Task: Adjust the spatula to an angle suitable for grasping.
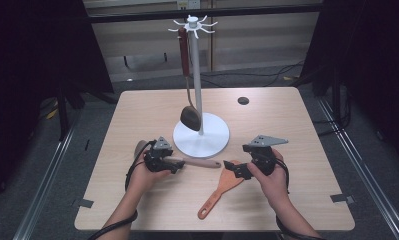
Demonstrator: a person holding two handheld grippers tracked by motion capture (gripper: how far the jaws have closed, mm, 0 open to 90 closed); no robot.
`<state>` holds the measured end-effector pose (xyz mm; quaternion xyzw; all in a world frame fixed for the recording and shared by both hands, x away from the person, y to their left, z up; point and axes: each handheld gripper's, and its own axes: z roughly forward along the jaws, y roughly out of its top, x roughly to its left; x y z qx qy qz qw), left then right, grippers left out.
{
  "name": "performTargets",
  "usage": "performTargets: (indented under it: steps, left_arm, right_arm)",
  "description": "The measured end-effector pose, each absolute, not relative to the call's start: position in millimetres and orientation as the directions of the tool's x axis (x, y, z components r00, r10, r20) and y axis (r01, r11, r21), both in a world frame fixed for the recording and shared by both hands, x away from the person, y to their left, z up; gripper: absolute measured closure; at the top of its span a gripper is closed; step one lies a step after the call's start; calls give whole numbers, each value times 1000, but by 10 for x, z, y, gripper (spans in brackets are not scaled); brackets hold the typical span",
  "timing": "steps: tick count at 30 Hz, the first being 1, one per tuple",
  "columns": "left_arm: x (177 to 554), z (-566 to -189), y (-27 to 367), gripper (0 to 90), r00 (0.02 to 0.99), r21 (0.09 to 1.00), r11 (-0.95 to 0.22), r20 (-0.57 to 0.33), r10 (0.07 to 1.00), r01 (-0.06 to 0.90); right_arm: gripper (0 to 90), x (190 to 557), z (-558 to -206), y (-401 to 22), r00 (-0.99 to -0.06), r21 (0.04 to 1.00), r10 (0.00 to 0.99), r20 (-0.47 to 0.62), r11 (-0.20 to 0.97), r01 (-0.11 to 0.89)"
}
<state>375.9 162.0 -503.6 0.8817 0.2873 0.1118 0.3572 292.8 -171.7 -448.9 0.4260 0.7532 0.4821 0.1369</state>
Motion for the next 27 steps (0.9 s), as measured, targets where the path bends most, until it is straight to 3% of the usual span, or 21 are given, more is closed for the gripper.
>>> performTargets:
  steps: [10,21,27]
  left_arm:
    - [3672,-4938,1535,361,803,632,-641,48,594,436]
    - [3647,-4918,1538,390,795,612,-637,22,607,470]
    - [3603,-4852,1503,453,807,558,-696,77,586,452]
  right_arm:
    - [38,2928,-4495,-1706,-600,839,773,208,174,515]
    - [38,2929,-4488,-1716,-596,840,775,212,167,516]
    - [38,2933,-4484,-1717,-597,842,774,210,167,513]
